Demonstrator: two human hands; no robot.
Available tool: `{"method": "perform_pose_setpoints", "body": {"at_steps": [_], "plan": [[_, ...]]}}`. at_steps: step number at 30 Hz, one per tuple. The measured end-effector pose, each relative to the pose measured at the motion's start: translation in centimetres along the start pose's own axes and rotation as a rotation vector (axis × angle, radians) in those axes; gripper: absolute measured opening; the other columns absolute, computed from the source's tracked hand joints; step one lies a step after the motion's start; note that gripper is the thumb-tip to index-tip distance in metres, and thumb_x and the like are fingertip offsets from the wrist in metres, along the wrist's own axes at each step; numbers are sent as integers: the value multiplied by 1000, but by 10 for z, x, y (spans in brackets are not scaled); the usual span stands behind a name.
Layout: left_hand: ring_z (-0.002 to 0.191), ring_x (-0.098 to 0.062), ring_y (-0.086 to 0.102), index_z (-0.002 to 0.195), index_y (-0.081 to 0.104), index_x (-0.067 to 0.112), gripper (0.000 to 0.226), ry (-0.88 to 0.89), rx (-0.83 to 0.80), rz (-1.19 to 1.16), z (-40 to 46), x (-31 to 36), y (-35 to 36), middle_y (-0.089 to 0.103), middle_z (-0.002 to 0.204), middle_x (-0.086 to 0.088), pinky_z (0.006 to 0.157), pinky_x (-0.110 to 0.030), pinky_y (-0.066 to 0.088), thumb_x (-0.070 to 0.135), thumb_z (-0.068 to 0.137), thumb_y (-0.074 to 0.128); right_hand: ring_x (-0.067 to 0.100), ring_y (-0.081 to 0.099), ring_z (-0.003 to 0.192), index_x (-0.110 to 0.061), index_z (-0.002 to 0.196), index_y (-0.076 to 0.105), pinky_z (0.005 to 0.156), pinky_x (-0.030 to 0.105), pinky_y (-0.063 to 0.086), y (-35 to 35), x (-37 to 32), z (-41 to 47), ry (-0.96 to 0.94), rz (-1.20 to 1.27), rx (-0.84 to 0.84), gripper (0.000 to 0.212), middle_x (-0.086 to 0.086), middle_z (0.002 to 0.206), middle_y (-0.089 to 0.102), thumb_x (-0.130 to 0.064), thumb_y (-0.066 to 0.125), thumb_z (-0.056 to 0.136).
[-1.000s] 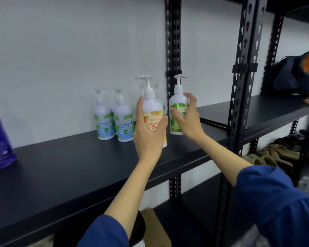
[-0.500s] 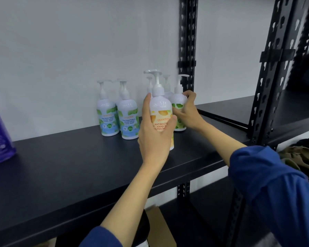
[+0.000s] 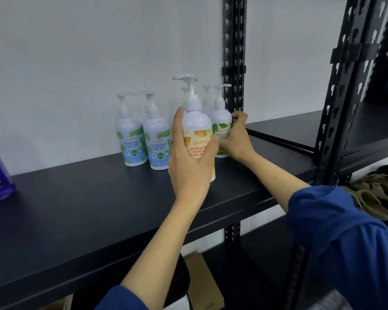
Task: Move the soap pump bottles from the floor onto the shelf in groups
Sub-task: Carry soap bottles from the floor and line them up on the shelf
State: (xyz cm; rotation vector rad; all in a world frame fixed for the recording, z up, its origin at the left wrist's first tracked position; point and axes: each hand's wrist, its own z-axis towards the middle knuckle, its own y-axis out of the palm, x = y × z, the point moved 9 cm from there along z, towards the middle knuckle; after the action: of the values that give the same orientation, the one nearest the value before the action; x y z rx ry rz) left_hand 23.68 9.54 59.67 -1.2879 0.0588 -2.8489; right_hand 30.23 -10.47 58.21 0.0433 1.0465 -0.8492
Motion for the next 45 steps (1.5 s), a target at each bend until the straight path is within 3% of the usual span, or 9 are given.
{"method": "perform_pose_setpoints", "body": {"at_steps": [2,5,12,22,32,38,41,43,45], "plan": [[116,-9,54,137,24,53,75,-5,5,-9,0,-1,-1,47,137,16,87,-30,50,32,81,69,22,60,96,-16,127,22,75,27,53,-2,1,2,-4,47,-7,83,6,114,52,-21,82,69],[114,-8,55,137,25,52,76,-20,15,-10,0,-2,-1,48,135,16,83,-25,48,30,81,70,18,58,92,-12,133,21,63,12,47,-3,1,2,-16,73,-28,81,3,112,50,-12,78,75],[112,-9,56,137,24,54,75,-30,24,-11,1,-4,-2,49,135,16,83,-27,49,30,81,69,26,60,103,-17,134,15,82,28,50,5,11,0,41,61,-95,92,13,120,55,-9,81,70],[111,-6,55,138,25,52,75,-37,25,-10,0,-4,-2,49,134,17,82,-24,48,29,82,69,24,57,105,-13,135,20,83,29,46,4,8,-1,25,-17,-74,88,12,122,55,-11,81,70],[109,-5,55,138,25,53,74,-48,34,-3,0,-5,-3,49,133,19,82,-23,48,29,82,68,27,57,107,-14,132,22,89,38,50,2,5,-4,43,-72,-44,88,11,122,56,-16,83,68],[93,10,54,138,28,49,71,-107,59,-27,0,-8,-7,51,110,29,69,-11,39,29,83,68,32,49,118,-8,138,20,96,40,43,2,1,-15,171,-106,-16,93,17,133,44,-10,81,69],[83,17,52,138,29,46,69,-148,90,-25,0,-11,-20,47,96,37,68,-14,41,29,84,68,39,42,121,-2,136,23,97,44,42,-2,-17,-32,181,-226,60,79,21,134,35,-3,72,75],[87,8,54,137,30,46,68,-142,114,3,0,-6,-36,51,103,31,73,-19,44,30,83,68,40,42,117,1,131,32,91,43,41,1,-37,-47,124,-317,71,60,21,130,37,-5,65,81],[89,7,52,136,30,46,66,-131,138,43,2,1,-58,52,112,24,71,-14,41,31,83,67,37,46,111,1,121,43,84,40,41,12,-61,-64,59,-383,27,40,19,125,43,-9,58,85]]}}
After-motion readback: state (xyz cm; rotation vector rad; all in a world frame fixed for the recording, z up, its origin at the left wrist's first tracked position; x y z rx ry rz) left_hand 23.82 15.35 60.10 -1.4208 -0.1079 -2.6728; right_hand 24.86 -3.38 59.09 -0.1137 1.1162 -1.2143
